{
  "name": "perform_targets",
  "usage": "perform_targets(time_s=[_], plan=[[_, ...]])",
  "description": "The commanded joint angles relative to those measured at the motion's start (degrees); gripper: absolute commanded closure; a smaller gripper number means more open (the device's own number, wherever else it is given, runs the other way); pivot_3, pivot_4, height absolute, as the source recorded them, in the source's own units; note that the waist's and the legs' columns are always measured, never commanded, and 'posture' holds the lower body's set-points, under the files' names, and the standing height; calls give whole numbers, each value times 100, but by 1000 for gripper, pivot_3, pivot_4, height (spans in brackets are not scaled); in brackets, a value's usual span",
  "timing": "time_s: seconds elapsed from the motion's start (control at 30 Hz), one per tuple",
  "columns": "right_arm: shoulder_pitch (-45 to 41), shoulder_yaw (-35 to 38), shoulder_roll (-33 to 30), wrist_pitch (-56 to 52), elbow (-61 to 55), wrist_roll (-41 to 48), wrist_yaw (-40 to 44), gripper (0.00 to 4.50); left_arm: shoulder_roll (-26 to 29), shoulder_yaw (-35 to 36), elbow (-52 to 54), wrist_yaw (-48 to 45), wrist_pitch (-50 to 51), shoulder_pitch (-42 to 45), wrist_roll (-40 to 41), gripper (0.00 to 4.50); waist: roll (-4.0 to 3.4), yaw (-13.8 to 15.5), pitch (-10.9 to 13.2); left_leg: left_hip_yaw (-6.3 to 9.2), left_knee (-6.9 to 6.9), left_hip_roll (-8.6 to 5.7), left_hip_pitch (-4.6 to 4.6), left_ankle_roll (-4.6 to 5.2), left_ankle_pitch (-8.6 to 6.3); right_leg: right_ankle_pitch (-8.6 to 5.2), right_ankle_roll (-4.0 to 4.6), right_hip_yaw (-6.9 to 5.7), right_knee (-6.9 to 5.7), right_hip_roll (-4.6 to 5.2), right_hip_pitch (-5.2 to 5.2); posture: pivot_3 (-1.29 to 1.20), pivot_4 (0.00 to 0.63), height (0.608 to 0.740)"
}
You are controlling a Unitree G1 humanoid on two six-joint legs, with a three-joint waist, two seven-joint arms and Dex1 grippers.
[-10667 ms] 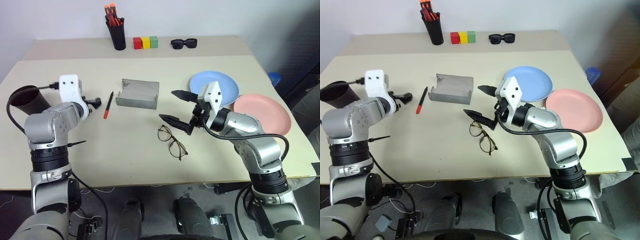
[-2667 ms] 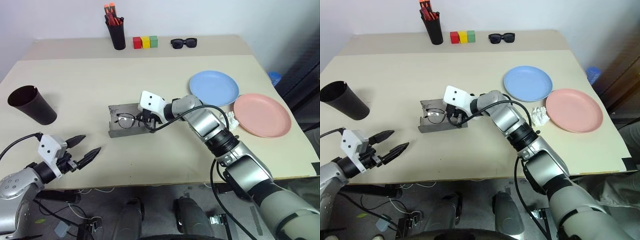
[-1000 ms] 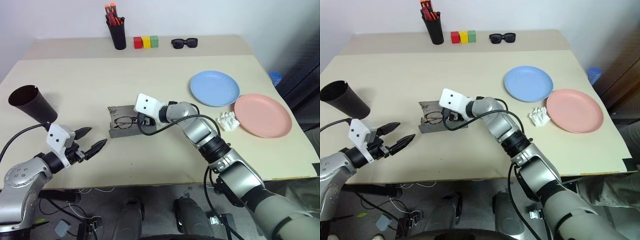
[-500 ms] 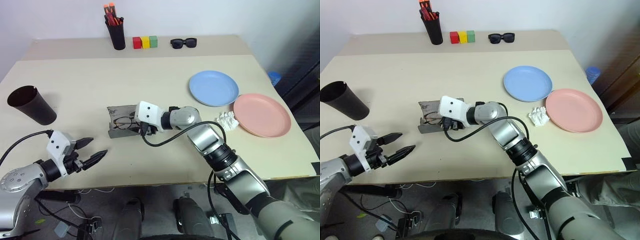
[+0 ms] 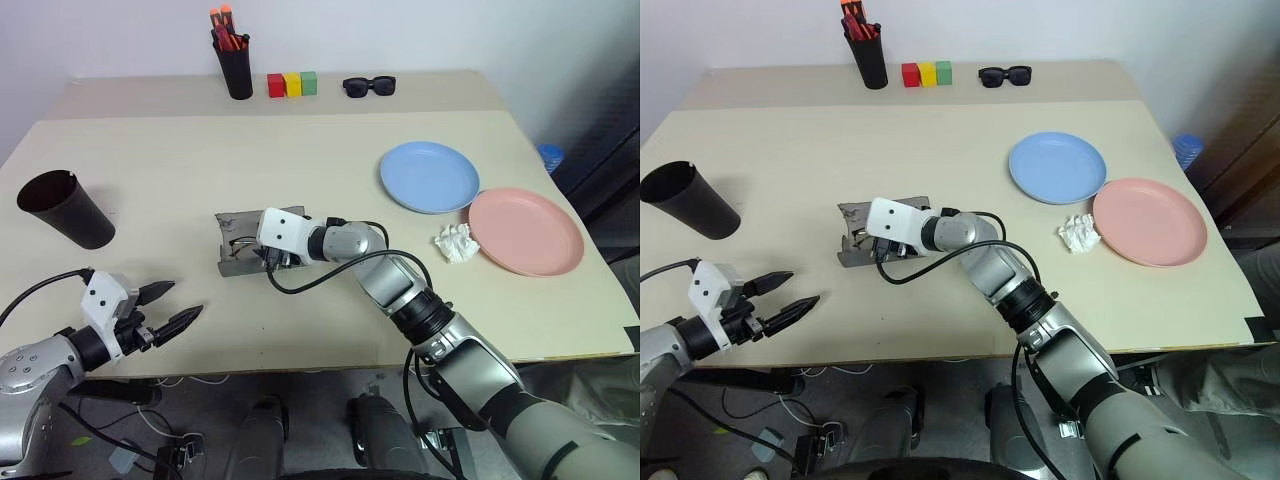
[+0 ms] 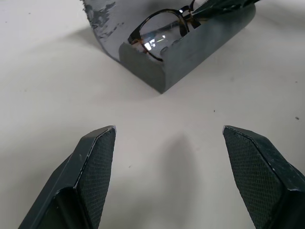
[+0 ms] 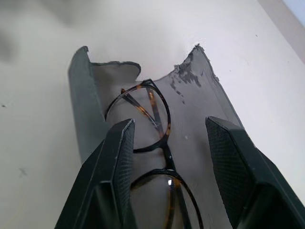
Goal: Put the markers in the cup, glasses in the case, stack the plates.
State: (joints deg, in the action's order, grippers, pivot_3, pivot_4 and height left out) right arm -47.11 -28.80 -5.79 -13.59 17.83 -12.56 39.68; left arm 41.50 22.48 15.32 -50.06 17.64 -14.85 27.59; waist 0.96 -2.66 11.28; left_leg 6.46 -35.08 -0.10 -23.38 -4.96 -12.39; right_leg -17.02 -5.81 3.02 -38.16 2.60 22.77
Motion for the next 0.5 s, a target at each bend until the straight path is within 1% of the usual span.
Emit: perform_targets(time_s=[0.03, 0.13, 0.2, 0.23, 0.3, 0.37, 0.4, 0.47, 0.5], plan=[[-26, 198, -27, 90, -399, 208, 179, 2130, -44, 151, 9, 67, -104, 168, 70, 804, 0, 8, 0, 0, 0, 0, 0, 0, 0, 0, 0, 0, 0, 0, 0, 0, 150, 740], [85, 444, -143, -102, -881, 548, 443, 2130, 15, 150, -21, 372, 312, 518, 150, 804, 0, 23, 0, 2, -1, 0, -1, 0, 0, 1, -1, -1, 1, 1, -2, 0, 150, 740], [165, 668, -308, -290, -1275, 791, 611, 2130, 106, -3, -246, 667, 1013, 1120, 269, 804, 1, 26, 0, 5, -2, -1, -1, 0, 0, 1, -2, -2, 0, 1, -5, 0, 150, 740], [203, 749, -398, -373, -1439, 886, 683, 2073, 120, -85, -343, 777, 1235, 1419, 290, 1062, 0, 34, 0, 7, -3, -2, 0, 0, 0, 1, -2, -3, 0, 0, -5, 0, 150, 740], [307, 872, -607, -496, -1756, 1039, 821, 2054, 112, -197, -508, 1023, 1802, 2027, 397, 1668, 3, 22, -1, 12, -6, -3, 0, 0, 0, 1, -3, -6, -2, -2, -8, 0, 150, 740], [488, 1005, -940, -600, -2164, 1212, 1038, 2054, 107, -440, -654, 1113, 1982, 2717, 306, 2666, 5, 34, -3, 13, -7, -5, 1, 0, 0, 1, -4, -7, -1, -1, -13, 0, 150, 740], [546, 1038, -1051, -644, -2300, 1274, 1099, 2054, 105, -519, -707, 1133, 2019, 2927, 261, 3181, 7, 19, -3, 14, -7, -6, 0, 0, 0, 1, -5, -8, 1, 0, -13, 0, 150, 740], [742, 1181, -1381, -735, -2660, 1455, 1288, 2054, 16, -724, -1076, 1365, 2197, 3658, 133, 4195, 5, 19, -1, 12, -5, -7, -1, 0, 0, 1, -6, -7, 2, 2, -11, 0, 150, 740], [861, 1275, -1573, -789, -2850, 1559, 1389, 2054, -58, -854, -1354, 1512, 2315, 4105, 49, 4419, 6, 14, -2, 13, -5, -7, -2, 0, 0, 1, -6, -8, 1, 0, -9, 0, 150, 740]])
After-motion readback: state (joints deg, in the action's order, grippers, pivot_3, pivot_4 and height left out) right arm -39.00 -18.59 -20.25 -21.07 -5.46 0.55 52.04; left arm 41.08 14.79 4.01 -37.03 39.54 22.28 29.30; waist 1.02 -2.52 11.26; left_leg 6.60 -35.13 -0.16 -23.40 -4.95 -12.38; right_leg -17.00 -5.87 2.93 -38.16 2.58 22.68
